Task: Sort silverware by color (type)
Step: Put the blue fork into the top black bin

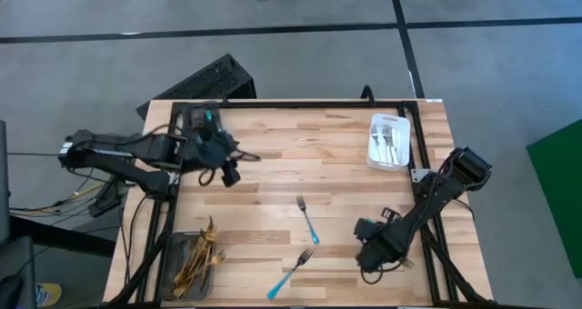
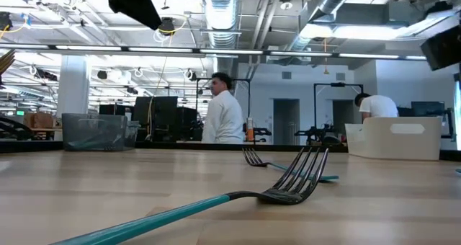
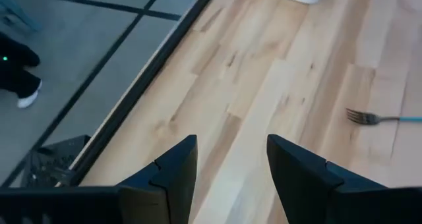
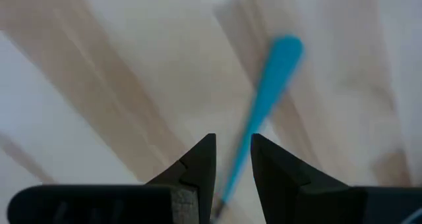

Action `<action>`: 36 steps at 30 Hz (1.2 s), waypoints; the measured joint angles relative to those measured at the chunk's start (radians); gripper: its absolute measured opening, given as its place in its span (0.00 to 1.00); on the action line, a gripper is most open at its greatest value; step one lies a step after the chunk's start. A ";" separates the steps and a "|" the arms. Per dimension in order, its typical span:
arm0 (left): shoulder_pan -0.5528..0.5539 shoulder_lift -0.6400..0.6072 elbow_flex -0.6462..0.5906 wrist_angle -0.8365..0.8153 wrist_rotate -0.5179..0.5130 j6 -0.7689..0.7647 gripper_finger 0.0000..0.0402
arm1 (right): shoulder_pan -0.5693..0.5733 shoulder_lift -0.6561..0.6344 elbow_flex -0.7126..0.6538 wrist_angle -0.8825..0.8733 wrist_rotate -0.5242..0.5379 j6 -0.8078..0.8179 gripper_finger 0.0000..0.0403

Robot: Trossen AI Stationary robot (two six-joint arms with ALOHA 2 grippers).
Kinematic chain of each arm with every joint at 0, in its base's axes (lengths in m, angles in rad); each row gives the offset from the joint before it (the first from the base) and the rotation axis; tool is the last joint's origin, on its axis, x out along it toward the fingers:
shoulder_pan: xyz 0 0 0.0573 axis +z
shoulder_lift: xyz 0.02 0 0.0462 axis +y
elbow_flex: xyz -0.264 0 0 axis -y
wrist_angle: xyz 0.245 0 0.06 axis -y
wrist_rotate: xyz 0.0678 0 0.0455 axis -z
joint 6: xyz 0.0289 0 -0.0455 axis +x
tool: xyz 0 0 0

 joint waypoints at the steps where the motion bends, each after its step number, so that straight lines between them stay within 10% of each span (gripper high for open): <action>1: -0.017 0.014 0.000 0.000 -0.007 -0.003 0.43 | 0.008 -0.001 0.000 -0.021 -0.007 0.023 0.30; 28: -0.170 0.195 0.000 -0.001 -0.054 -0.131 0.43 | 0.098 -0.010 -0.177 0.166 -0.099 0.202 0.29; 36: -0.244 0.223 0.000 0.070 -0.171 -0.167 0.43 | 0.079 -0.025 -0.182 0.180 -0.030 0.195 0.06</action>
